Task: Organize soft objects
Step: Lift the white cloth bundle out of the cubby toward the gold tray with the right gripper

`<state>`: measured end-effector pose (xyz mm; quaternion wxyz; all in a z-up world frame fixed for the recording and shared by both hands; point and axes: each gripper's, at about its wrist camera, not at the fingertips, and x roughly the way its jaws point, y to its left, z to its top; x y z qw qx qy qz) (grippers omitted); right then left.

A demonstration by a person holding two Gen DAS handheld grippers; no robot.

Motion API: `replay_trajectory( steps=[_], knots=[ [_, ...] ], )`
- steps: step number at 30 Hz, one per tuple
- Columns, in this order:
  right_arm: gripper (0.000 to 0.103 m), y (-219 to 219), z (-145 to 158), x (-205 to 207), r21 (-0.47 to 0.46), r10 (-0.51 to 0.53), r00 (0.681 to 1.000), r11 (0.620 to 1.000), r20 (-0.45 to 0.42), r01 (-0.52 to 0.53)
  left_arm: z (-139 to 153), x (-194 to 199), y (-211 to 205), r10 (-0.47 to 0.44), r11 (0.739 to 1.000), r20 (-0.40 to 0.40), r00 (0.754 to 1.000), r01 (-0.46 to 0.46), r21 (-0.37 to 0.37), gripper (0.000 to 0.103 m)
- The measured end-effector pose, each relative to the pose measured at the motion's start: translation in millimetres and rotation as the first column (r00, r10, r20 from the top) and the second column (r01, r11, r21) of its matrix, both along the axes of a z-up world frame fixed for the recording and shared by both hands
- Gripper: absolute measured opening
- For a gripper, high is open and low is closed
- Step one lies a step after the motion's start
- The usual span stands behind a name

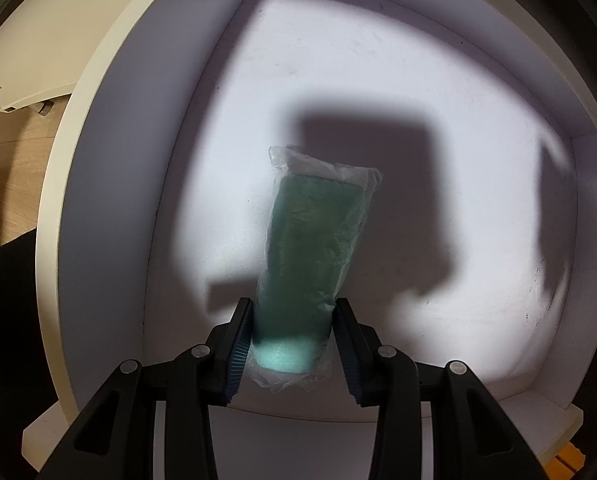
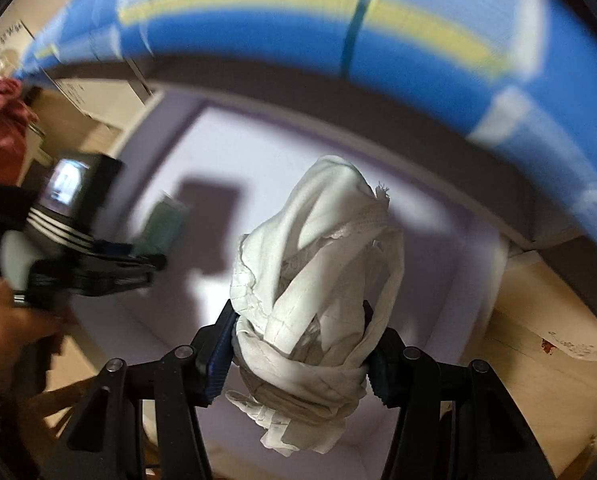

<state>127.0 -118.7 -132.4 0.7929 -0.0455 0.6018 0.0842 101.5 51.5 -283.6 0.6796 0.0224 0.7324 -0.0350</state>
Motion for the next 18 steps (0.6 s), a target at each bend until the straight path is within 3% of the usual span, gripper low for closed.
replay_trajectory(
  steps=[3,8,18],
  knots=[
    [0.057,-2,37,-9,0.027,-0.004,0.999,1.000,0.041,0.002,-1,-1,1,0.000,1.000,0.000,1.000,0.000,-0.001,0.040],
    [0.057,-12,70,-24,0.096,-0.029,0.996,0.995,0.087,0.020,-3,-2,0,-0.005,1.000,-0.001,1.000,0.005,0.004,0.040],
    [0.057,-18,168,-31,0.200,-0.032,0.983,0.980,0.180,-0.005,-6,-4,0,-0.001,1.000,0.000,1.000,0.001,0.000,0.040]
  ],
)
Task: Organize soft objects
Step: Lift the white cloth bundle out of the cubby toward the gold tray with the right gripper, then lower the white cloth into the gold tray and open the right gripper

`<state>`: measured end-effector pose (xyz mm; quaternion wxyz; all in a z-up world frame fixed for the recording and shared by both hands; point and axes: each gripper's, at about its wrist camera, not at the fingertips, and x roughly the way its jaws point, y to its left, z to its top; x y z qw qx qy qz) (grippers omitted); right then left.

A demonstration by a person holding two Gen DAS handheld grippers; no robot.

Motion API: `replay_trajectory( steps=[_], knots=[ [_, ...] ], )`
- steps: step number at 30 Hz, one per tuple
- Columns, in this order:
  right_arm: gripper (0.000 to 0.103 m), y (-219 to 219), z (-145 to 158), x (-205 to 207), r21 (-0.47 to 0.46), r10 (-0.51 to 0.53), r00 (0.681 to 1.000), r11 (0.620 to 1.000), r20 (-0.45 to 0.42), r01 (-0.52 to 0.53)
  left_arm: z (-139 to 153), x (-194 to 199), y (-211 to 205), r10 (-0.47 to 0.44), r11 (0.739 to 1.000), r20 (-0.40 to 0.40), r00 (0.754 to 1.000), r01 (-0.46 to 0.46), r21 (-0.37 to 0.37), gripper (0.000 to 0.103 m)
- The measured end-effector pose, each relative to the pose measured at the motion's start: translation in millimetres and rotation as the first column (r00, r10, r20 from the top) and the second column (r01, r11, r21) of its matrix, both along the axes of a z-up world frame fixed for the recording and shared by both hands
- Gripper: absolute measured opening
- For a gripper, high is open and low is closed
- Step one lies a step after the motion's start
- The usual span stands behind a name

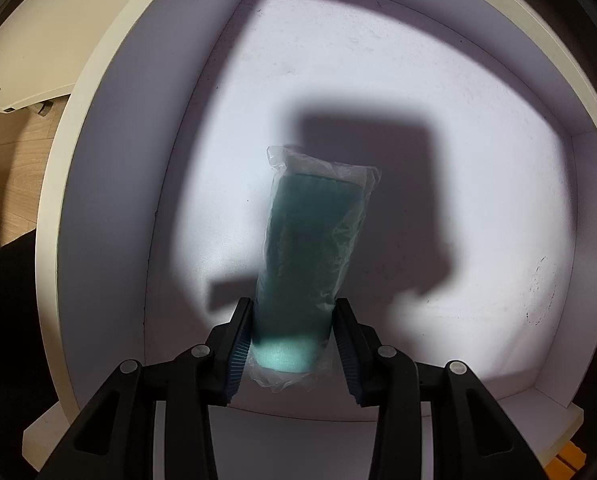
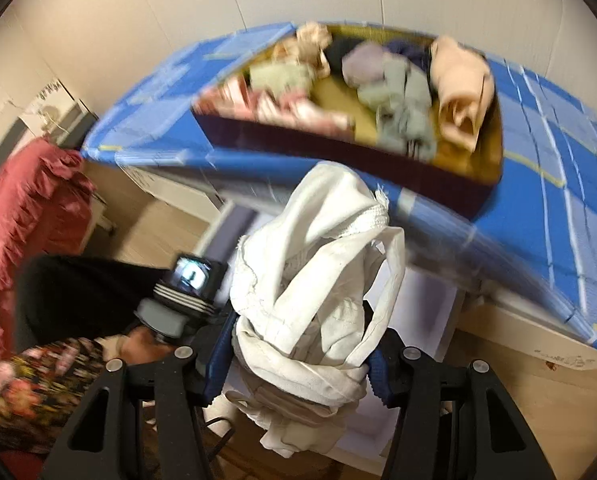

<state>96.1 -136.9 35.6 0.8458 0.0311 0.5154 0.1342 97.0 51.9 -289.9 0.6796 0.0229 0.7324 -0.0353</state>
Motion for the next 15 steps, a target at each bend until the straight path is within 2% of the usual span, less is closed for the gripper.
replay_trajectory(
  steps=[6,9,15],
  knots=[
    [0.057,0,43,19,0.070,0.032,0.999,0.997,0.035,-0.034,0,0,1,-0.002,1.000,0.000,1.000,0.002,-0.001,0.040],
    [0.057,-1,68,54,0.017,0.030,0.995,0.999,0.091,-0.032,-1,-1,1,0.000,1.000,0.000,1.000,0.000,-0.003,0.040],
    [0.057,14,70,132,-0.126,0.049,0.993,0.991,0.107,-0.036,-4,-3,2,-0.001,1.000,-0.001,1.000,0.001,-0.003,0.040]
  ],
)
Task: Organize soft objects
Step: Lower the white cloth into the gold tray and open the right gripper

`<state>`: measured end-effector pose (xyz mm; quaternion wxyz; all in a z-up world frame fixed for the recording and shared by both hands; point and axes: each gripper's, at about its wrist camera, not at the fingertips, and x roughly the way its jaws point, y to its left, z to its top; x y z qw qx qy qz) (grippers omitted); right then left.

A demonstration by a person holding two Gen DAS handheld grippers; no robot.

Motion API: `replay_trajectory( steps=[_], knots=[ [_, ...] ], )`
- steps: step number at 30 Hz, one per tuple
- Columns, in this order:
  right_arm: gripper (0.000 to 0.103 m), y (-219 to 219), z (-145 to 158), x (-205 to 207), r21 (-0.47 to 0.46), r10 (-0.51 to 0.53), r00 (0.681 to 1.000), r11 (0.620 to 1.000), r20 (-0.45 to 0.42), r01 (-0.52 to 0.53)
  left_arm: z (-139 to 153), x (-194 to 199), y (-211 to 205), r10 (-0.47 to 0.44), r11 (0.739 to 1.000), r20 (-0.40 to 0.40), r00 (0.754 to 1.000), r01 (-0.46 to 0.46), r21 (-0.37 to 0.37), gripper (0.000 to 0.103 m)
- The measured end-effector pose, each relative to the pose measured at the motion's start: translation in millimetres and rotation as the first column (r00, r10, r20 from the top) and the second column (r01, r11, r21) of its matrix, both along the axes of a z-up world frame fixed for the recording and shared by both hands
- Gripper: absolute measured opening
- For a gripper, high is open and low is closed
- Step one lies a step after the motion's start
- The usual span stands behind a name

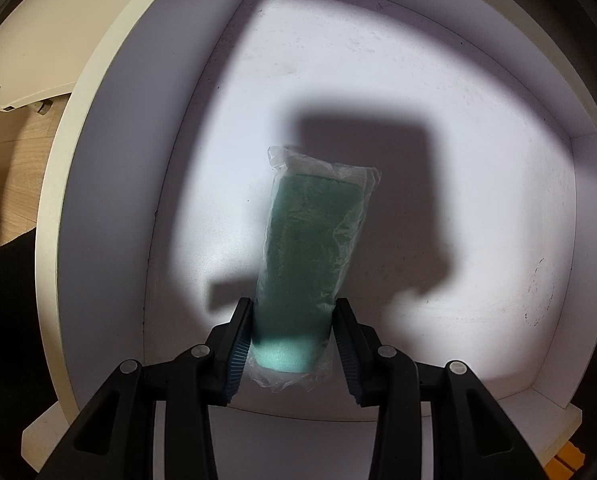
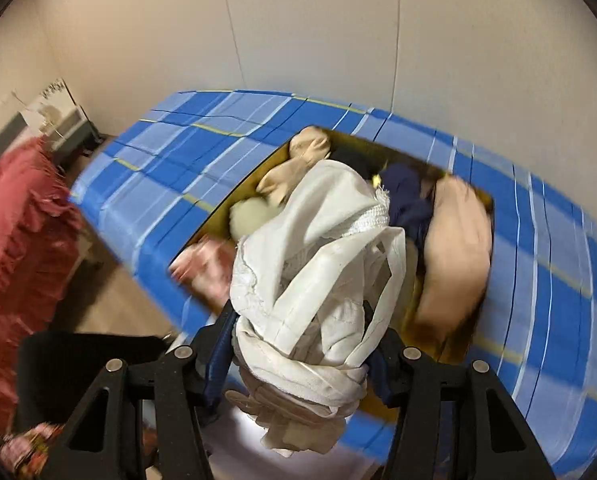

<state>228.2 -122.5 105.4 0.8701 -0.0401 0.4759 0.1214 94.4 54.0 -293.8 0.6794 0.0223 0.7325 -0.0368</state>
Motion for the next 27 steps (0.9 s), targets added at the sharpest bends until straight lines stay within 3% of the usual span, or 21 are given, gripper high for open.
replay_trajectory(
  steps=[5,9,13,14,15,16,18,27],
  knots=[
    [0.059,20,-24,48,-0.086,0.012,0.999,0.996,-0.033,-0.015,-2,-2,-1,-0.003,1.000,0.000,1.000,0.003,0.000,0.040],
    [0.067,21,-46,66,-0.078,-0.022,0.998,0.997,-0.061,0.017,0,0,-2,-0.001,1.000,0.000,1.000,0.001,0.000,0.040],
    [0.070,7,-40,54,0.000,-0.056,0.998,0.998,-0.030,0.056,1,0,0,-0.004,1.000,0.001,1.000,0.004,-0.003,0.041],
    [0.069,5,-38,50,0.004,-0.056,0.998,0.998,-0.020,0.056,1,0,0,-0.006,1.000,0.000,1.000,0.006,-0.003,0.041],
    [0.059,3,-36,44,-0.002,-0.050,0.999,0.999,-0.007,0.050,0,0,-1,-0.009,1.000,0.000,1.000,0.009,0.001,0.041],
    [0.042,2,-36,42,-0.006,-0.045,0.999,0.999,-0.009,0.045,0,1,-1,-0.011,1.000,0.000,1.000,0.011,0.003,0.041],
    [0.029,0,-40,41,-0.014,-0.050,0.998,0.999,-0.034,0.050,-1,1,-2,-0.014,1.000,-0.001,1.000,0.014,0.005,0.041],
    [0.028,11,-58,74,-0.029,-0.083,0.996,0.996,-0.012,0.082,-4,-1,0,-0.005,1.000,-0.001,1.000,0.005,0.001,0.041]
  ],
)
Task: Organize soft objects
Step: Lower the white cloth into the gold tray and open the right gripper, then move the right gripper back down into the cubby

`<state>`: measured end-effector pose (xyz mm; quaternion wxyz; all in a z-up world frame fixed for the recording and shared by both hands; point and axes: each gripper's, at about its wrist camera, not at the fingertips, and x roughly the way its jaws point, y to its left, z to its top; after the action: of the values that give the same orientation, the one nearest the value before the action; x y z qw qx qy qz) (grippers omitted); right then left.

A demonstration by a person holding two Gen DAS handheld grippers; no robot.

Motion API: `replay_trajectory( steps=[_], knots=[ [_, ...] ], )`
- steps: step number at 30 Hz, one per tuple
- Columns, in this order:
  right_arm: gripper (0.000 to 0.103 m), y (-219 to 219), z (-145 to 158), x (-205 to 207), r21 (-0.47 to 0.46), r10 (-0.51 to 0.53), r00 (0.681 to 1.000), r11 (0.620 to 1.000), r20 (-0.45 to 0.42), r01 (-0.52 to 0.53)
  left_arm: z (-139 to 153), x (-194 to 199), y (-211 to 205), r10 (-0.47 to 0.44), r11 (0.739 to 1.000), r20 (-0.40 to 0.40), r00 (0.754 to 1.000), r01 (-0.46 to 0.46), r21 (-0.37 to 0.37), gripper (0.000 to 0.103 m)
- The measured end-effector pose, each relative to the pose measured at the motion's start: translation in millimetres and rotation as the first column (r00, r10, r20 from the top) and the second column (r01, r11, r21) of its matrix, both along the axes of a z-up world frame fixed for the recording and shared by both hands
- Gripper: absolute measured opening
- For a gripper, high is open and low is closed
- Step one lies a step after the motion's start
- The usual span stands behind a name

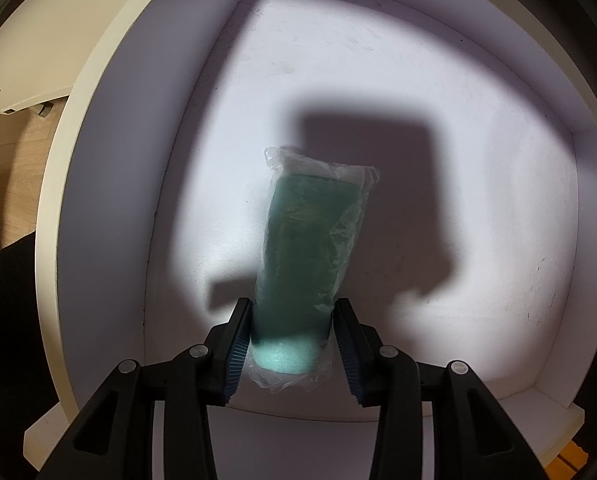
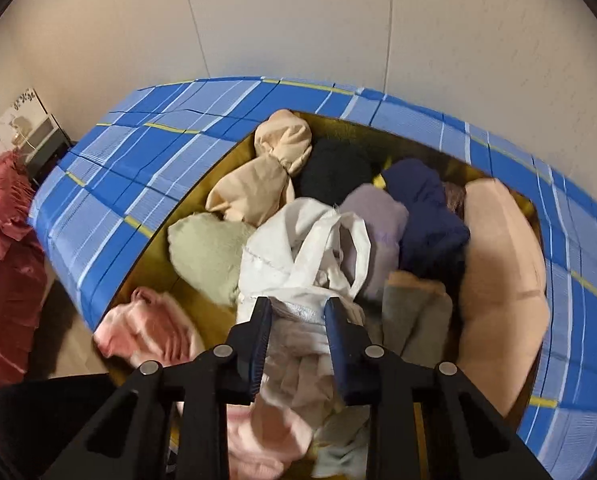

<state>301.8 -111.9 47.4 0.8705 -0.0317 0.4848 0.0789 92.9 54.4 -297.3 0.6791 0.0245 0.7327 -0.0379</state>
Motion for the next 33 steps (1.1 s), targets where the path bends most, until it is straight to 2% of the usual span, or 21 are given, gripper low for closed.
replay_trajectory(
  steps=[3,8,12,16,18,21,23,27,30,33],
  knots=[
    [0.031,-2,-1,0,0.026,-0.008,1.000,1.000,0.015,0.007,-2,-1,0,0.001,1.000,-0.001,1.000,-0.001,0.001,0.041],
    [0.039,-28,14,-34,0.161,-0.037,0.998,0.986,0.051,0.029,-2,0,3,0.000,1.000,0.001,1.000,0.000,0.004,0.041],
    [0.040,-41,17,-65,0.163,-0.027,0.998,0.986,0.056,0.018,-3,1,4,-0.005,1.000,0.002,1.000,0.005,0.007,0.041],
    [0.039,-45,4,-76,0.126,-0.007,1.000,0.992,-0.001,0.007,-4,-3,-3,-0.001,1.000,0.003,1.000,0.001,0.002,0.041],
    [0.039,-46,-3,-77,0.050,-0.012,1.000,0.999,-0.014,0.013,0,-1,0,0.001,1.000,0.002,1.000,-0.001,-0.002,0.041],
    [0.039,-57,-12,-74,-0.031,-0.077,0.997,0.997,-0.029,0.076,0,-2,1,-0.001,1.000,0.001,1.000,0.001,-0.006,0.041],
    [0.039,-68,-13,-74,-0.052,-0.126,0.992,0.991,-0.027,0.124,-1,-2,1,-0.003,1.000,0.001,1.000,0.003,-0.008,0.041],
    [0.040,-85,-7,-86,0.031,-0.174,0.985,0.984,-0.013,0.174,-2,-2,1,-0.013,1.000,0.001,1.000,0.013,-0.001,0.041],
    [0.047,-90,4,-110,0.133,-0.167,0.984,0.979,0.066,0.157,-3,-4,-2,-0.019,1.000,0.004,1.000,0.019,0.002,0.041],
    [0.052,-84,7,-146,0.184,-0.134,0.979,0.977,0.152,0.105,-1,-5,-6,-0.023,1.000,0.005,1.000,0.023,0.003,0.041]
  ],
)
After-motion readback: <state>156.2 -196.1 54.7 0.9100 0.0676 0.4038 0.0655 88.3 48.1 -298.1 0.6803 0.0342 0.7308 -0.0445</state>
